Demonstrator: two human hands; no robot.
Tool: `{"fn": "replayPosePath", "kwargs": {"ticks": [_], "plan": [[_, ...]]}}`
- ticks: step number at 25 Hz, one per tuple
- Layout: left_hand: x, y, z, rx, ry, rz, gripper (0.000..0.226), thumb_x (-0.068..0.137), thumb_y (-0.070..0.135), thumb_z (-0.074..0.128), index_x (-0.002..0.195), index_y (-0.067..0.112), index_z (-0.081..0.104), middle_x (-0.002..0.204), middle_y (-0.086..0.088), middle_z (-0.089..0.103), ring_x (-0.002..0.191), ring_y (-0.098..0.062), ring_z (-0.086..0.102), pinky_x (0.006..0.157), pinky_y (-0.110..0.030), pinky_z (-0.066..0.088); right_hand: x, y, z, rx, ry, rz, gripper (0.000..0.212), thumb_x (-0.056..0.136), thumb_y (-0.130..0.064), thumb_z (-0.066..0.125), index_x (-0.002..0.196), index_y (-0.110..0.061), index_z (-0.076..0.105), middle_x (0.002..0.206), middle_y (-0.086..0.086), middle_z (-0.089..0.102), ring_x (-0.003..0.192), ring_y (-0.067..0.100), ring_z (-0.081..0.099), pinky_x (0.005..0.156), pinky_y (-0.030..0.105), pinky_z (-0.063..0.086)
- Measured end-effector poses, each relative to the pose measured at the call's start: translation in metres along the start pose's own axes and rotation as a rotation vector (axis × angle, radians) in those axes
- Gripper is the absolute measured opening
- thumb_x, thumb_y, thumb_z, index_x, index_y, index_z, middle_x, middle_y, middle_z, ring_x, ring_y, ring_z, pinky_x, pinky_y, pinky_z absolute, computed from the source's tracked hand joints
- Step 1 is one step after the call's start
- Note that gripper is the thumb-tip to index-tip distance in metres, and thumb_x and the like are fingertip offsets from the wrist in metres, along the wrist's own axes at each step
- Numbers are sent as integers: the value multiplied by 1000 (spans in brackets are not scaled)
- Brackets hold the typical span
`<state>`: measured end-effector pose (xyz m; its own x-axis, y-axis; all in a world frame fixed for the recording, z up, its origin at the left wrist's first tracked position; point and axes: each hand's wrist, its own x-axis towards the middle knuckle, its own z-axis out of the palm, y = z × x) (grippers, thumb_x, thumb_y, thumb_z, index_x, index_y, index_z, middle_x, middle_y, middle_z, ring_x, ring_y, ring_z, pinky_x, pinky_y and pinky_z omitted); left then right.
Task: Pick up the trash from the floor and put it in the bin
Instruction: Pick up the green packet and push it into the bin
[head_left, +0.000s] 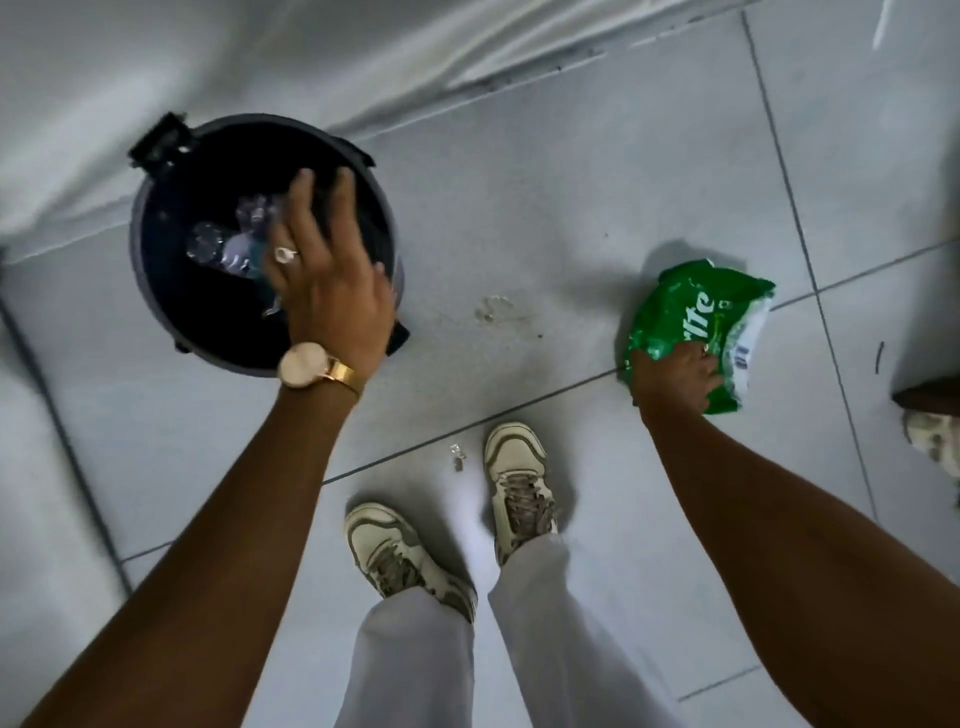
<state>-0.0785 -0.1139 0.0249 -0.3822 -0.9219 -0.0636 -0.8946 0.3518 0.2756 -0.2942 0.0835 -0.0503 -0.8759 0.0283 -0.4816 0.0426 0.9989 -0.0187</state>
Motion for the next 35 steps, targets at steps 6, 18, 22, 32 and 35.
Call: {"fn": "replayPosePath", "kwargs": {"ticks": [6, 18, 22, 32, 35], "plan": [[-40, 116, 106, -395, -477, 302, 52, 79, 6, 61, 130, 7, 51, 129, -22, 53, 111, -40, 54, 94, -49, 47, 52, 36, 16, -134, -211, 94, 100, 79, -49, 69, 149, -3, 14, 155, 24, 15, 143, 43, 15, 113, 57, 24], [-58, 147, 251, -714, -1069, -595, 60, 93, 46, 53, 140, 12, 36, 142, -15, 47, 121, -35, 52, 77, -43, 56, 56, 46, 98, -52, -184, -372, 24, 85, -4, 63, 108, -5, 69, 105, 20, 69, 96, 33, 66, 82, 37, 56], [-63, 134, 211, -898, -924, -810, 62, 86, 37, 67, 135, 12, 39, 128, -9, 53, 113, -33, 57, 58, -36, 57, 9, 23, 64, 248, -137, -490, 20, 72, 2, 65, 83, -9, 79, 78, 13, 77, 67, 23, 69, 58, 29, 53], [-58, 40, -69, -1252, -437, -631, 55, 82, 14, 72, 133, 18, 50, 129, -5, 64, 118, -22, 63, 94, -40, 54, -182, -49, -99, 488, 34, -798, 49, 77, -47, 67, 117, -17, 65, 121, 6, 59, 115, 16, 52, 97, 32, 47], [-60, -20, -115, -1281, -292, -761, 54, 85, 6, 68, 134, 19, 48, 130, -9, 63, 115, -30, 63, 91, -53, 55, -227, -90, -100, 346, -113, -1101, 54, 76, -55, 64, 114, -17, 66, 117, 5, 63, 111, 13, 51, 93, 27, 45]]}}
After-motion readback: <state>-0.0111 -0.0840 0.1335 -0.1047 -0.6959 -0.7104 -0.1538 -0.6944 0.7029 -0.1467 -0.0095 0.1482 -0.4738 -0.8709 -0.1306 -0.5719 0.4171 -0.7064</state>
